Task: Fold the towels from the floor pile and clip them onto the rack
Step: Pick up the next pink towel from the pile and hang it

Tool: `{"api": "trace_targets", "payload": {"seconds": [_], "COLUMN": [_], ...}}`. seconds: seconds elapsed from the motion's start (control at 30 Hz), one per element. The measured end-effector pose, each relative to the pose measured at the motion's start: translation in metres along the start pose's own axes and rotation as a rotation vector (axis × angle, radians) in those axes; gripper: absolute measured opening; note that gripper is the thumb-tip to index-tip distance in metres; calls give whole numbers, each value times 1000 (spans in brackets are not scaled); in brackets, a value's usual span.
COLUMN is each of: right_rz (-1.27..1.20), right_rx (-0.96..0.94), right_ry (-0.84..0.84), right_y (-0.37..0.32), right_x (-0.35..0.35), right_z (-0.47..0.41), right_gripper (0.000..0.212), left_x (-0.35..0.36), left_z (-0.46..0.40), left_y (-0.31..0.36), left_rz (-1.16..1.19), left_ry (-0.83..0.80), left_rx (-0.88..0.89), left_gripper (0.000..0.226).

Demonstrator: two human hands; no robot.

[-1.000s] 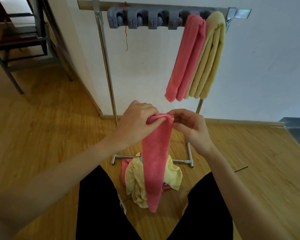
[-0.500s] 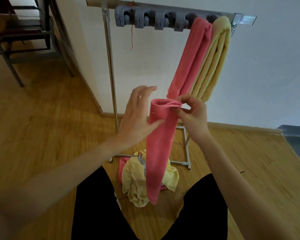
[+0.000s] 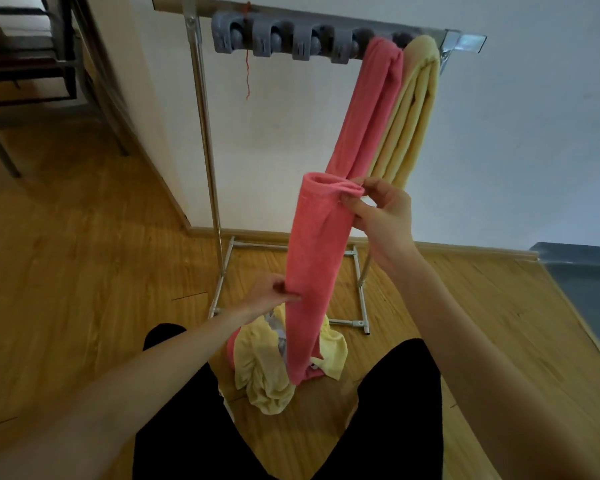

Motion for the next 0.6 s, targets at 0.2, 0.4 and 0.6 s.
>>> {"api": "trace_targets", "payload": {"seconds": [0.2, 0.4, 0.6], "right_rz": [-338, -127, 118], "right_rx": [117, 425, 654], "right_ry": [209, 485, 387], "right_y": [16, 114, 208], "right_x": [-44, -94, -91], "right_z": [10, 35, 65], "right_gripper": [11, 31, 32], "left_x": [30, 16, -16], "left_z": [8, 9, -5], "left_y": [-26, -15, 71], "left_rz": [-13, -13, -85], "left_ry": [-85, -11, -116], "left_rx": [-49, -57, 119], "left_gripper": [33, 23, 12]}}
Point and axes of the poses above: each hand's wrist, its own z-axis away from the middle knuckle, its own x-axis out of the palm, y = z × x, the point moved 10 cm from there along -z, towards the middle knuckle, and after that the axes turned 8 degrees about x, right-handed, at the moved point
